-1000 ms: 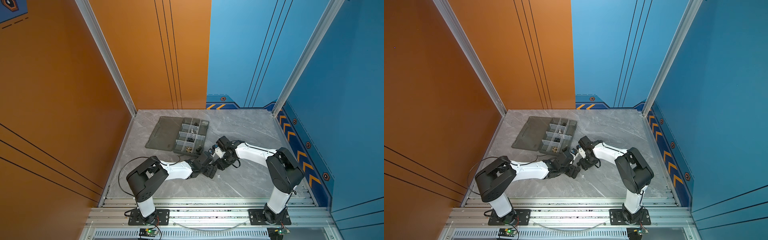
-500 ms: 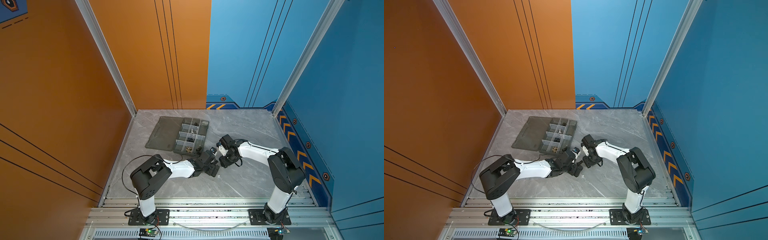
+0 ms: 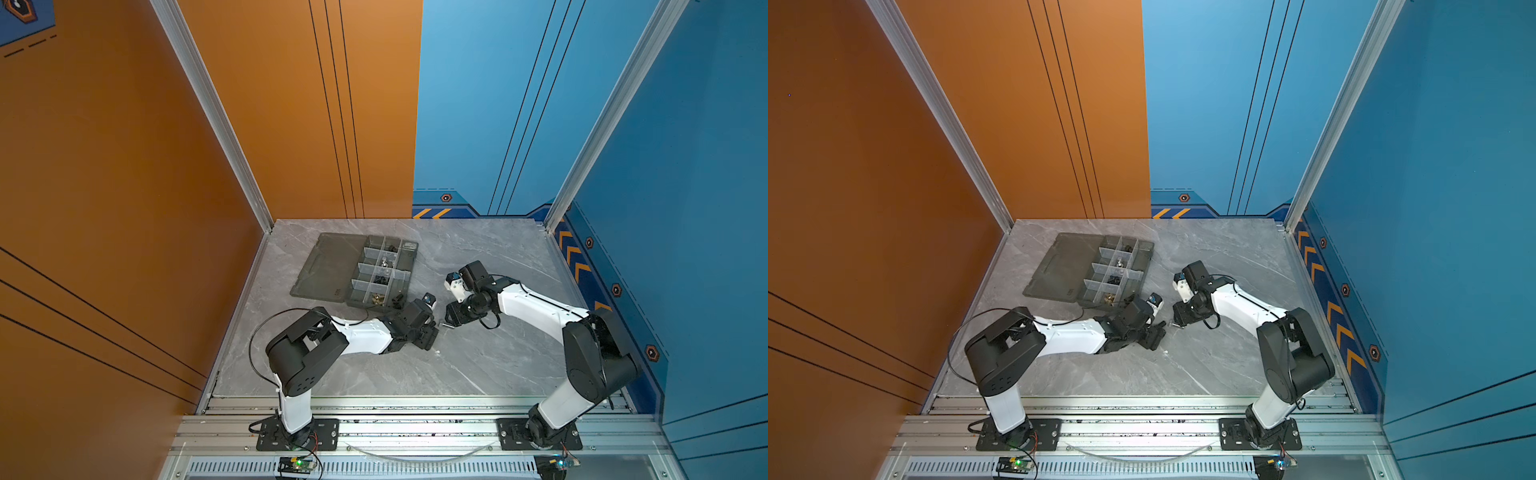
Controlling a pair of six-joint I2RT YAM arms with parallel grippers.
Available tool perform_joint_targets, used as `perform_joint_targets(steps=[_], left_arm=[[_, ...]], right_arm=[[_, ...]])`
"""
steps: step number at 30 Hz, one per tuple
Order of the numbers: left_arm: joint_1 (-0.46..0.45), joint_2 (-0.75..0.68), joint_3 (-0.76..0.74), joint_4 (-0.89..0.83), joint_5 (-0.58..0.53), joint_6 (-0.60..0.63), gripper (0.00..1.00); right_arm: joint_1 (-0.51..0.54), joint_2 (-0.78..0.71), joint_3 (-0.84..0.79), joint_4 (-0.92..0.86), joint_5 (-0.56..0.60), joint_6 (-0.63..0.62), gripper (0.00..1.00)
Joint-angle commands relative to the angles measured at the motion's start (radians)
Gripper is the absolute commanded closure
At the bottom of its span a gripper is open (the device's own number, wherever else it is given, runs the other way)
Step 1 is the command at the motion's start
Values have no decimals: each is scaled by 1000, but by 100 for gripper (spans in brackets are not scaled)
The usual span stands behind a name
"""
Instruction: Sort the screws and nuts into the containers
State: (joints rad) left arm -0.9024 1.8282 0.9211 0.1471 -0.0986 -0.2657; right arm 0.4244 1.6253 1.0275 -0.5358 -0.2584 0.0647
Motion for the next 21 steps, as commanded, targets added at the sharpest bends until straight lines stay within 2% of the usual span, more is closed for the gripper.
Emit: perform_joint_targets(steps=[1, 21], left_arm=[[-6, 37, 8, -22, -4, 16, 28], [-16, 50, 27, -23, 10, 57, 51]], right_arm=[[-31, -31, -23, 25, -44, 23, 45], [-75, -54, -52, 33, -68, 27, 45]])
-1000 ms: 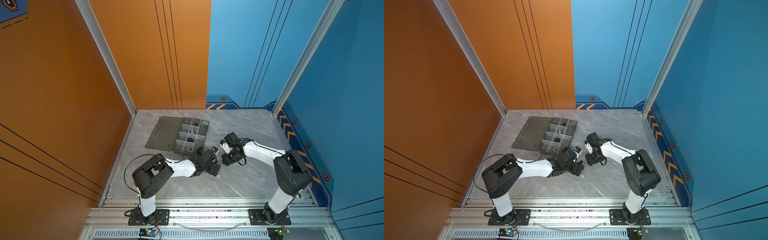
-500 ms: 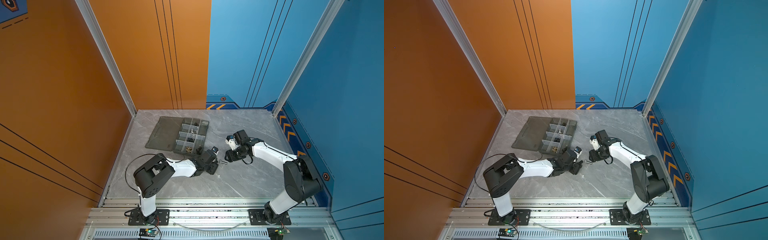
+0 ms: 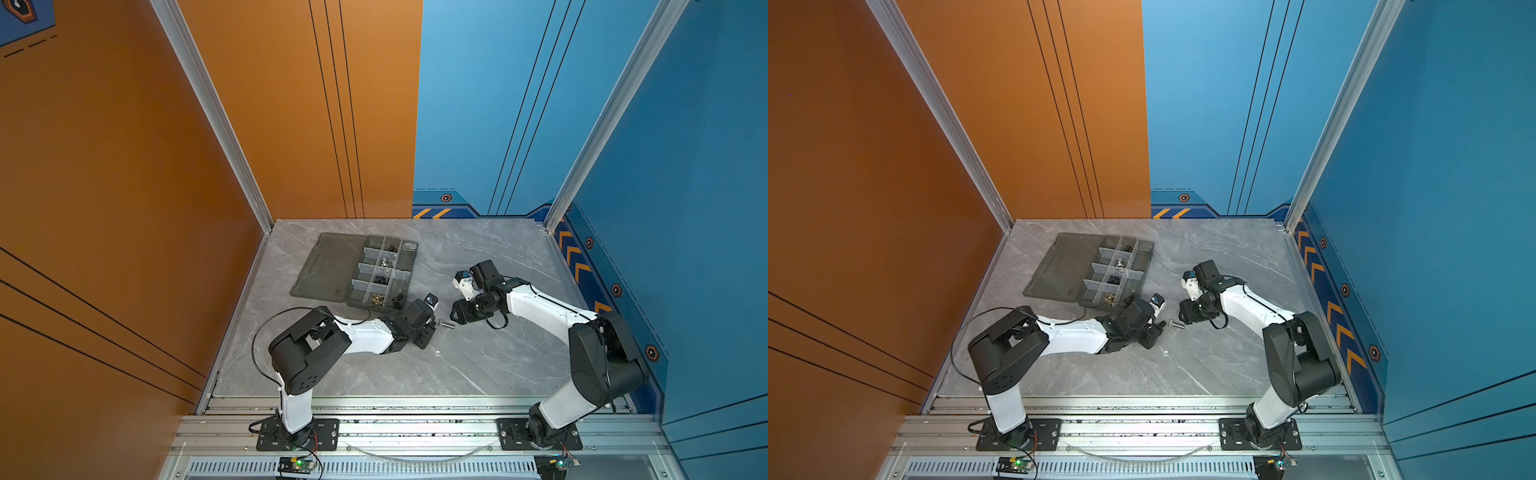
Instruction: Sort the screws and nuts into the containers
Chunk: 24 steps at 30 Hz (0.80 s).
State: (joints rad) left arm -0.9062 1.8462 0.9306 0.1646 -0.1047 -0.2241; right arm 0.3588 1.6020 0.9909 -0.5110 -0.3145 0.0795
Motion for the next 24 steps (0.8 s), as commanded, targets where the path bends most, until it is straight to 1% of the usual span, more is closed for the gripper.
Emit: perform_joint_targets(steps=[1, 5, 6, 16, 19, 22, 24], left_arm=[[-15, 34, 18, -43, 16, 15, 52], [-17, 46, 40, -81, 8, 20, 54], [-19, 49, 45, -87, 8, 20, 55], [-28, 54, 56, -95, 12, 21, 77], [-28, 48, 53, -96, 8, 20, 87], [-27, 22, 43, -89, -3, 17, 100], [-24, -10, 30, -78, -10, 17, 100]], right_arm=[[-10, -31, -14, 9, -12, 14, 45], [-13, -34, -16, 8, -11, 15, 45], [-14, -34, -16, 8, -12, 16, 45], [-26, -45, -17, 8, -15, 15, 45], [-30, -51, -17, 8, -15, 16, 45], [-34, -53, -17, 6, -16, 16, 45], [-36, -53, -18, 6, -19, 17, 45]])
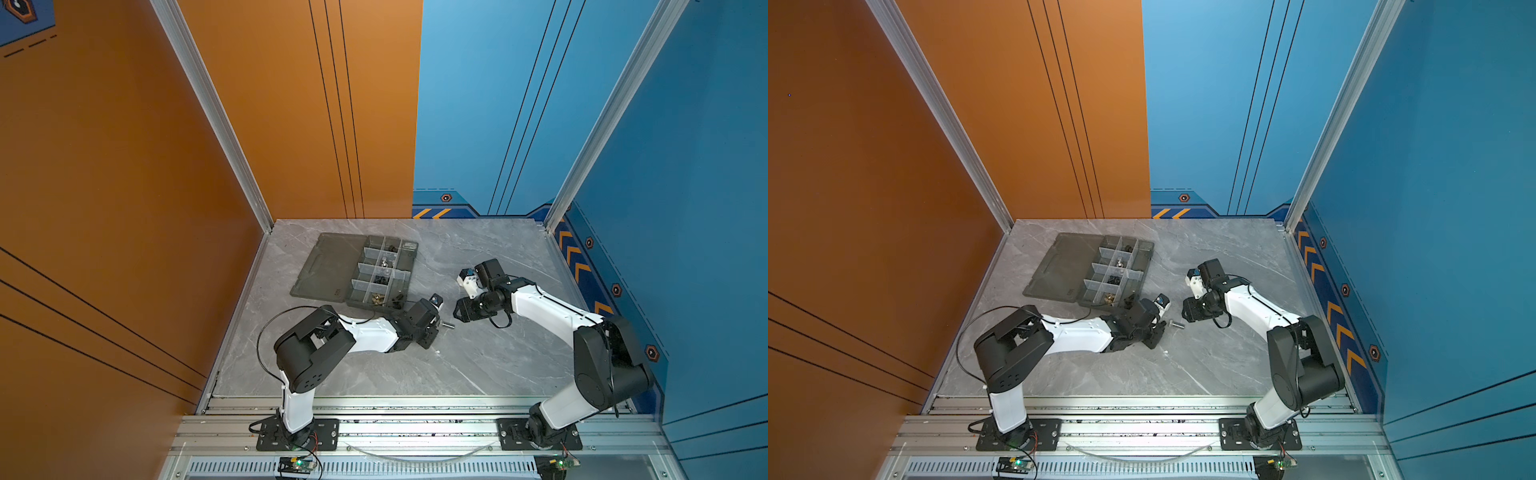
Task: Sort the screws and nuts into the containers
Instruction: 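Carry the black bolt with the left gripper into the organizer compartment and release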
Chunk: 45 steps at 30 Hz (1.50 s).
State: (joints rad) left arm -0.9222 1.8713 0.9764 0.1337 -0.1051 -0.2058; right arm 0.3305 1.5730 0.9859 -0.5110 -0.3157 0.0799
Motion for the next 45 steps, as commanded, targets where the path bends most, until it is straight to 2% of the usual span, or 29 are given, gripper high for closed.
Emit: perform_joint_targets(steps=[1, 6, 10, 17, 23, 34, 40, 41, 43, 44, 45], left_arm=[[-7, -54, -21, -44, -10, -2, 100], [25, -159, -29, -49, 3, 3, 100], [83, -249, -39, -42, 62, -10, 100], [204, -331, -40, -67, 97, -40, 100], [300, -289, -44, -71, 101, -77, 100], [324, -159, 46, -150, 27, -61, 100], [336, -150, 46, -147, 51, -66, 100], [336, -146, 47, -148, 58, -66, 96], [336, -143, 62, -161, 69, -64, 83], [336, -141, 79, -167, 68, -69, 75], [338, -139, 81, -171, 72, -76, 62]], right_arm=[[-10, -24, -14, 6, -20, 16, 45], [-12, -21, -15, 8, -30, 14, 45], [-15, -18, -13, 8, -35, 14, 45], [-12, 7, -5, 1, -62, 9, 45], [9, 54, 20, -28, -79, -8, 44], [35, 66, 42, -56, -66, -34, 43], [46, 64, 48, -77, -56, -77, 42], [50, 65, 52, -81, -55, -90, 42], [63, 65, 58, -89, -42, -129, 40], [71, 67, 62, -90, -34, -146, 40], [79, 71, 67, -91, -26, -167, 40]])
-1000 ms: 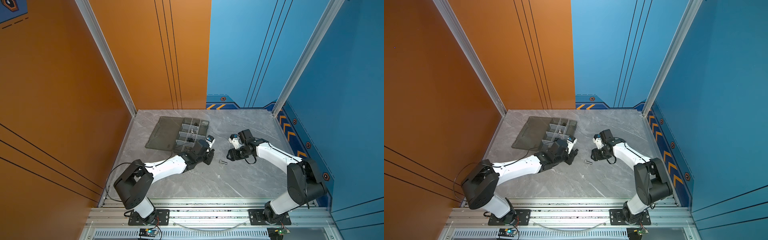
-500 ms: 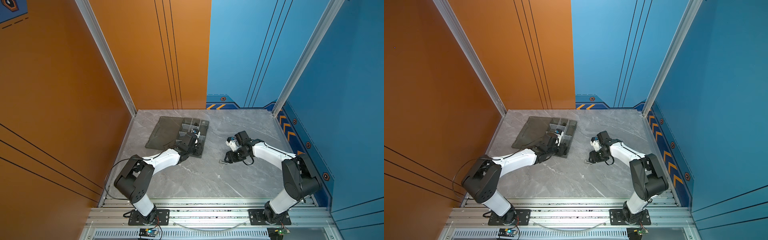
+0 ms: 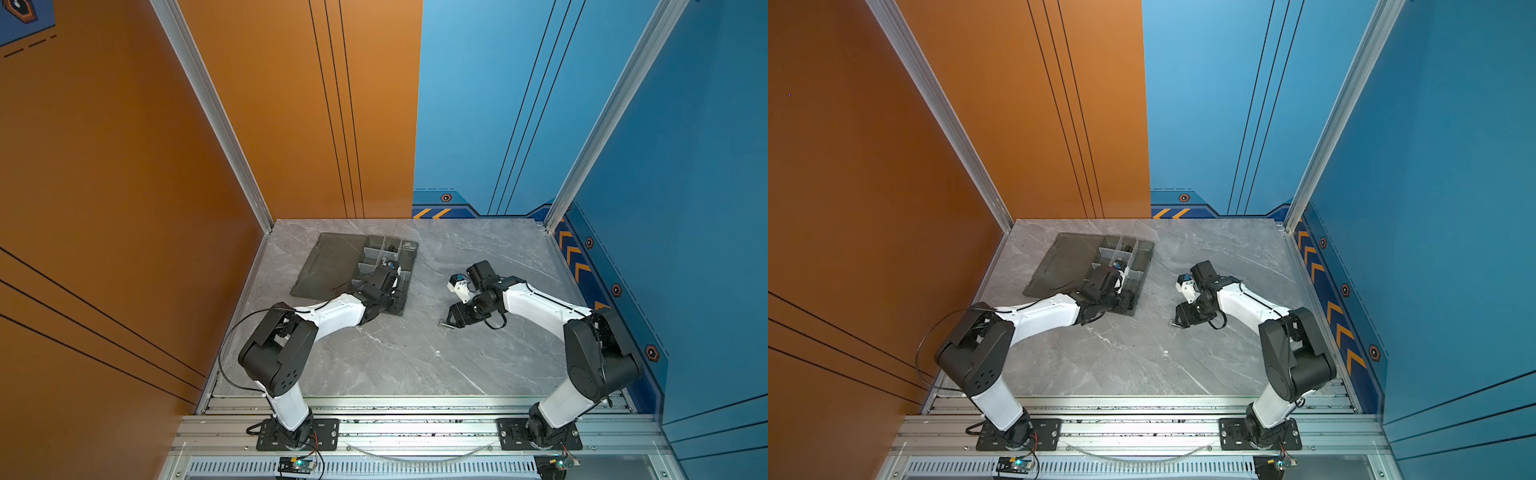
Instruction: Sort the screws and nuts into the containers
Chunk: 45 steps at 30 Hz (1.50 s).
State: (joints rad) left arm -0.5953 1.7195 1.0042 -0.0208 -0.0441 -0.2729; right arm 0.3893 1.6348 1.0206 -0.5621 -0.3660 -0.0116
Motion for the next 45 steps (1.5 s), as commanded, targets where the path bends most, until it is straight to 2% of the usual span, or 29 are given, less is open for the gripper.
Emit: perform_joint_targets(steps=[1, 5, 11, 20, 23, 24, 34, 45], left_arm=[[13, 12, 50, -14, 14, -16, 53], [9, -9, 33, 12, 1, -34, 38], [3, -92, 0, 9, 50, -31, 29], [9, -374, -132, -13, 48, -78, 16], [19, -458, -175, -47, 44, -101, 15], [23, -485, -190, -59, 43, -110, 9], [72, -640, -310, -93, 37, -155, 3], [91, -644, -319, -94, 55, -162, 1]], right_arm=[[28, 15, 37, -40, 37, -93, 40], [58, 38, 63, -44, 78, -142, 39], [99, 66, 84, -14, 155, -214, 39], [120, 118, 122, 3, 164, -264, 39], [132, 140, 136, -2, 169, -284, 39], [136, 148, 140, -2, 171, -289, 40], [162, 225, 178, -29, 198, -308, 42], [170, 245, 174, -63, 212, -286, 49]])
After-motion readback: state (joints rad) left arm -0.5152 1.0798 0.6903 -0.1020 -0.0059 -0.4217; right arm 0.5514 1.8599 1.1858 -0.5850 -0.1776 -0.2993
